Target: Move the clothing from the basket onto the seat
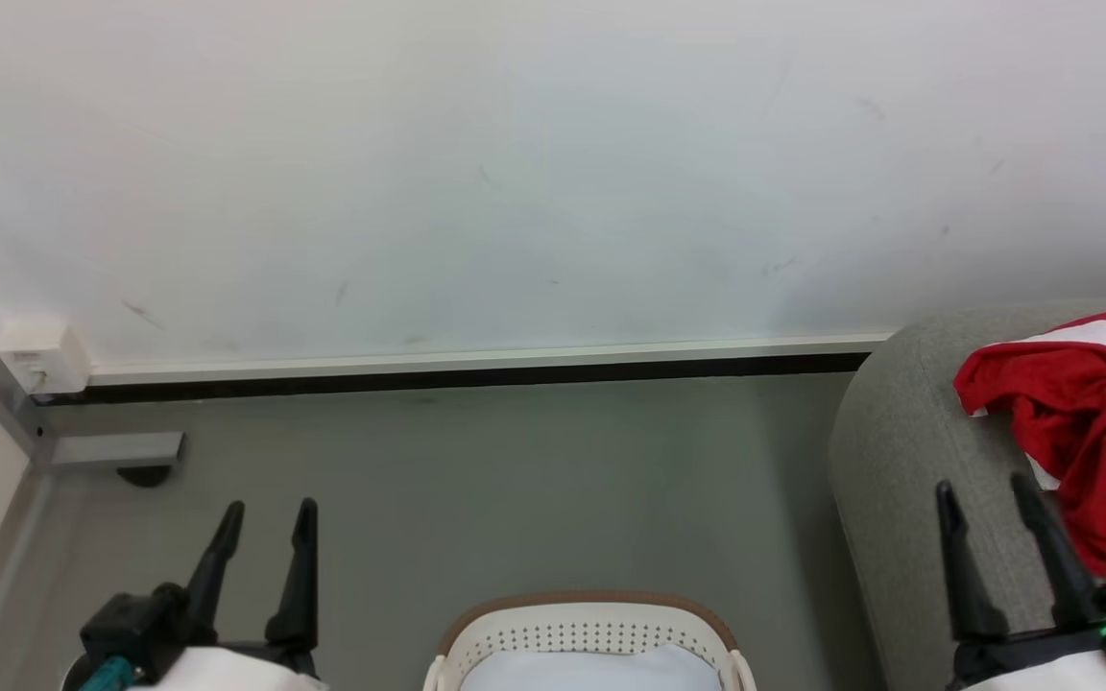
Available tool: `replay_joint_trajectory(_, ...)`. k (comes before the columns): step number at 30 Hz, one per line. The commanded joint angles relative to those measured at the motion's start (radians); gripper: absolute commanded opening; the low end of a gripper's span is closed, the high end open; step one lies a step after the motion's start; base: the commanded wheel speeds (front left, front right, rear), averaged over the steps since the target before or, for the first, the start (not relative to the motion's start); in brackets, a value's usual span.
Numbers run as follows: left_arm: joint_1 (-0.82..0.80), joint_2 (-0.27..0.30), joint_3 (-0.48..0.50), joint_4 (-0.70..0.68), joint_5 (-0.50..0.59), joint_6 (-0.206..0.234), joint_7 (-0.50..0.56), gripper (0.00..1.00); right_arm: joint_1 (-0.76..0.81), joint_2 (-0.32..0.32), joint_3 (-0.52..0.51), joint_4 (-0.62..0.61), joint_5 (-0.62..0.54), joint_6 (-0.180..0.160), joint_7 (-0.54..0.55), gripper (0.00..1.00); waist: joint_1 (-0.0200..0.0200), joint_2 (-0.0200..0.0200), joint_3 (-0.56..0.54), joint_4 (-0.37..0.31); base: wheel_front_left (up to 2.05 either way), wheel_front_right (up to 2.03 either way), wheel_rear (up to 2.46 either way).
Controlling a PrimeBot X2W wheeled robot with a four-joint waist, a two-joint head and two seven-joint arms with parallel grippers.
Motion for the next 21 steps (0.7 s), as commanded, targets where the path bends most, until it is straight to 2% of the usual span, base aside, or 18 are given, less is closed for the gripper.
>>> replay_joint_trajectory(1,0.026,-0.011,0.017,-0.009,0.024,-0.012,0.0,1.0,0.012,0.008,0.008,0.017,-0.031,-0.002,-0.008,1.0,0.0001,0.0,0.0,-0.004,0.0,0.0,0.0)
replay_joint_trajectory(10,0.05,-0.06,0.057,0.009,0.092,-0.047,0.0,1.0,0.02,0.059,-0.035,0.049,-0.109,-0.002,-0.015,1.0,0.0001,0.0,0.003,0.002,0.0,0.0,0.0)
replay_joint_trajectory(21,0.033,-0.082,0.083,0.021,0.114,-0.058,0.0,1.0,0.002,0.07,-0.016,0.081,-0.112,-0.002,-0.016,1.0,0.0001,0.0,0.007,0.007,0.0,0.0,0.0)
